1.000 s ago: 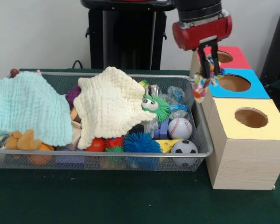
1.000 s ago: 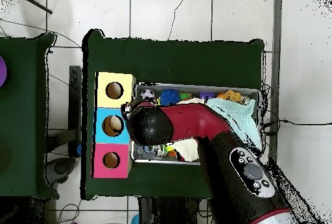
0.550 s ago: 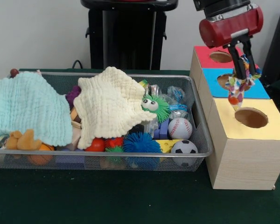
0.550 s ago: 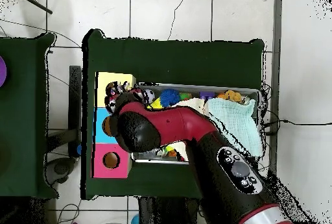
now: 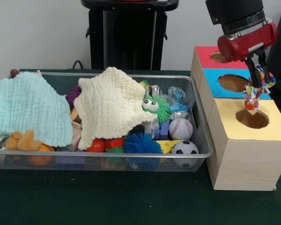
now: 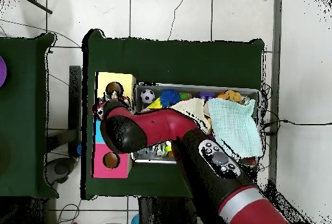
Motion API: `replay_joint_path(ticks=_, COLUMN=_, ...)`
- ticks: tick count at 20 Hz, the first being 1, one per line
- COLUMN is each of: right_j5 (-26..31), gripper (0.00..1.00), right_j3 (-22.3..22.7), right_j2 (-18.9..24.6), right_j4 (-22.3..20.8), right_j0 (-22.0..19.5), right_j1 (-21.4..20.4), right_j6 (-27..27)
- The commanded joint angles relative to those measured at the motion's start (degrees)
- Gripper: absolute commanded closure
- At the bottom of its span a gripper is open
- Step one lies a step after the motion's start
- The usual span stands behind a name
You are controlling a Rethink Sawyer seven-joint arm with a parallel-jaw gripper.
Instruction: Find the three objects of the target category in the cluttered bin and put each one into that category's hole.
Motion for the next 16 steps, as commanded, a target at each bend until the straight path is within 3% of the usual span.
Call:
replay_joint_path(ticks=1, right_j5=3.4, gripper=1.0, right_j3=-2.0, right_j2=-3.6, right_j4=-0.8, right_j0=1.7, right_j1=6.4, right_j6=5.4)
replay_joint_path(ticks=4, right_j5=0.8, gripper=1.0, right_j3=-2.3, right_j2=-4.8, right_j4=-2.1, right_j0=2.5, right_j1=6.8, right_j6=5.5)
replay_joint_path(ticks=16, right_j5=-5.0, gripper=1.0, right_j3=-5.3, right_j2=-19.3, right_j4=-5.6, right_j0=12.4, right_j1=0.7, right_j6=6.5)
